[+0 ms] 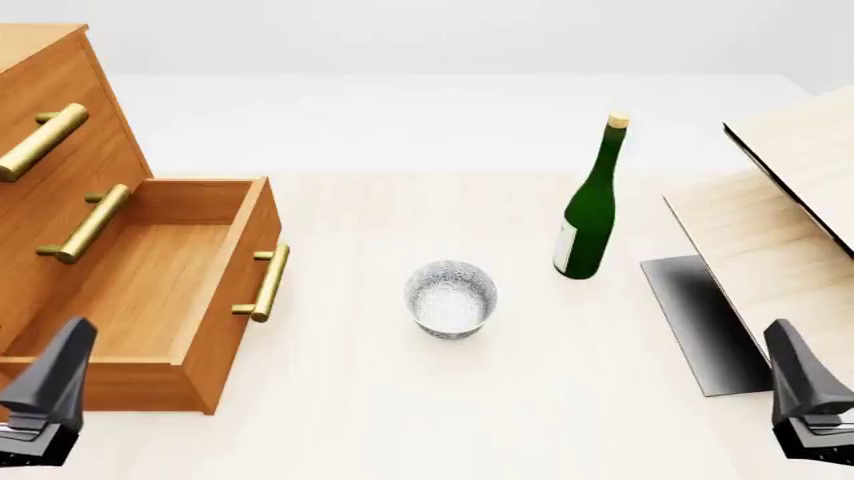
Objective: Put the bowl in the bottom drawer of the cabinet.
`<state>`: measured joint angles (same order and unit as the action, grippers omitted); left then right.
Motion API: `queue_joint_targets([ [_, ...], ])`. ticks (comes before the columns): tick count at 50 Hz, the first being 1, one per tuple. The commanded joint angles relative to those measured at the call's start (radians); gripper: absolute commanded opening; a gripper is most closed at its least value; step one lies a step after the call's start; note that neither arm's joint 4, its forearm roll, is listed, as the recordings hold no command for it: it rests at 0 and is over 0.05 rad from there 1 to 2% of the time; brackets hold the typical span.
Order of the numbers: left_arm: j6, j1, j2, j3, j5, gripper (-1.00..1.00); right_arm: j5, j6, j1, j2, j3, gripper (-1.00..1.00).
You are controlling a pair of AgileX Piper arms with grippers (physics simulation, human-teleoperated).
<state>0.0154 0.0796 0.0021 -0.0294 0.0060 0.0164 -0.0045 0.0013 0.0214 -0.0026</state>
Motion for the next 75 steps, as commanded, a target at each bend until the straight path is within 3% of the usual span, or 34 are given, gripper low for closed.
queue_joint_targets([
  [1,-0.036,0.176,-0.002,-0.112,0.061,1.00,0.002,0.000,0.000,0.002,0.000,1.00],
  [4,-0.064,0.237,0.003,-0.145,0.102,1.00,0.001,0.000,0.000,0.001,0.000,1.00],
  [5,-0.085,0.265,0.063,-0.213,0.113,1.00,0.000,0.000,0.000,0.001,0.000,1.00],
  [7,-0.093,0.286,0.052,-0.183,0.088,1.00,-0.001,0.000,0.000,-0.001,0.000,1.00],
  [8,-0.100,0.307,0.125,-0.266,0.107,1.00,-0.002,0.000,0.000,-0.002,0.000,1.00],
  [9,-0.108,0.323,0.113,-0.221,0.071,1.00,-0.002,-0.001,0.000,-0.002,0.000,1.00],
  [10,-0.123,0.338,0.169,-0.269,0.066,1.00,-0.003,-0.001,0.000,-0.003,0.000,1.00],
  [12,-0.130,0.351,0.179,-0.239,0.028,1.00,-0.004,-0.001,0.000,-0.004,0.000,1.00],
  [16,-0.140,0.407,0.284,-0.277,-0.020,1.00,-0.006,-0.001,0.001,-0.005,-0.001,1.00],
  [18,-0.109,0.451,0.279,-0.290,-0.028,1.00,-0.006,-0.001,0.001,-0.005,-0.001,1.00],
  [21,-0.134,0.433,0.361,-0.303,-0.074,1.00,-0.006,-0.001,0.001,-0.005,-0.001,1.00],
  [26,-0.146,0.478,0.466,-0.356,-0.097,1.00,-0.007,-0.001,0.001,-0.006,-0.001,1.00],
  [36,-0.141,0.557,0.615,-0.492,-0.067,1.00,-0.013,0.000,0.001,-0.013,0.000,1.00],
  [40,-0.182,0.584,0.676,-0.535,-0.064,1.00,-0.014,0.000,0.001,-0.014,0.000,1.00],
  [43,-0.179,0.570,0.722,-0.573,-0.049,1.00,-0.014,-0.001,0.001,-0.014,0.000,1.00],
  [46,-0.200,0.614,0.766,-0.604,-0.029,1.00,-0.014,-0.001,0.001,-0.013,0.000,1.00],
  [50,-0.157,0.646,0.839,-0.671,0.010,1.00,-0.013,-0.001,0.001,-0.013,0.000,1.00],
  [52,-0.198,0.668,0.854,-0.686,0.012,1.00,-0.012,-0.001,0.001,-0.012,0.000,1.00],
  [75,-0.248,0.689,1.088,-0.890,0.165,1.00,-0.007,-0.001,0.001,-0.006,-0.001,1.00],
])
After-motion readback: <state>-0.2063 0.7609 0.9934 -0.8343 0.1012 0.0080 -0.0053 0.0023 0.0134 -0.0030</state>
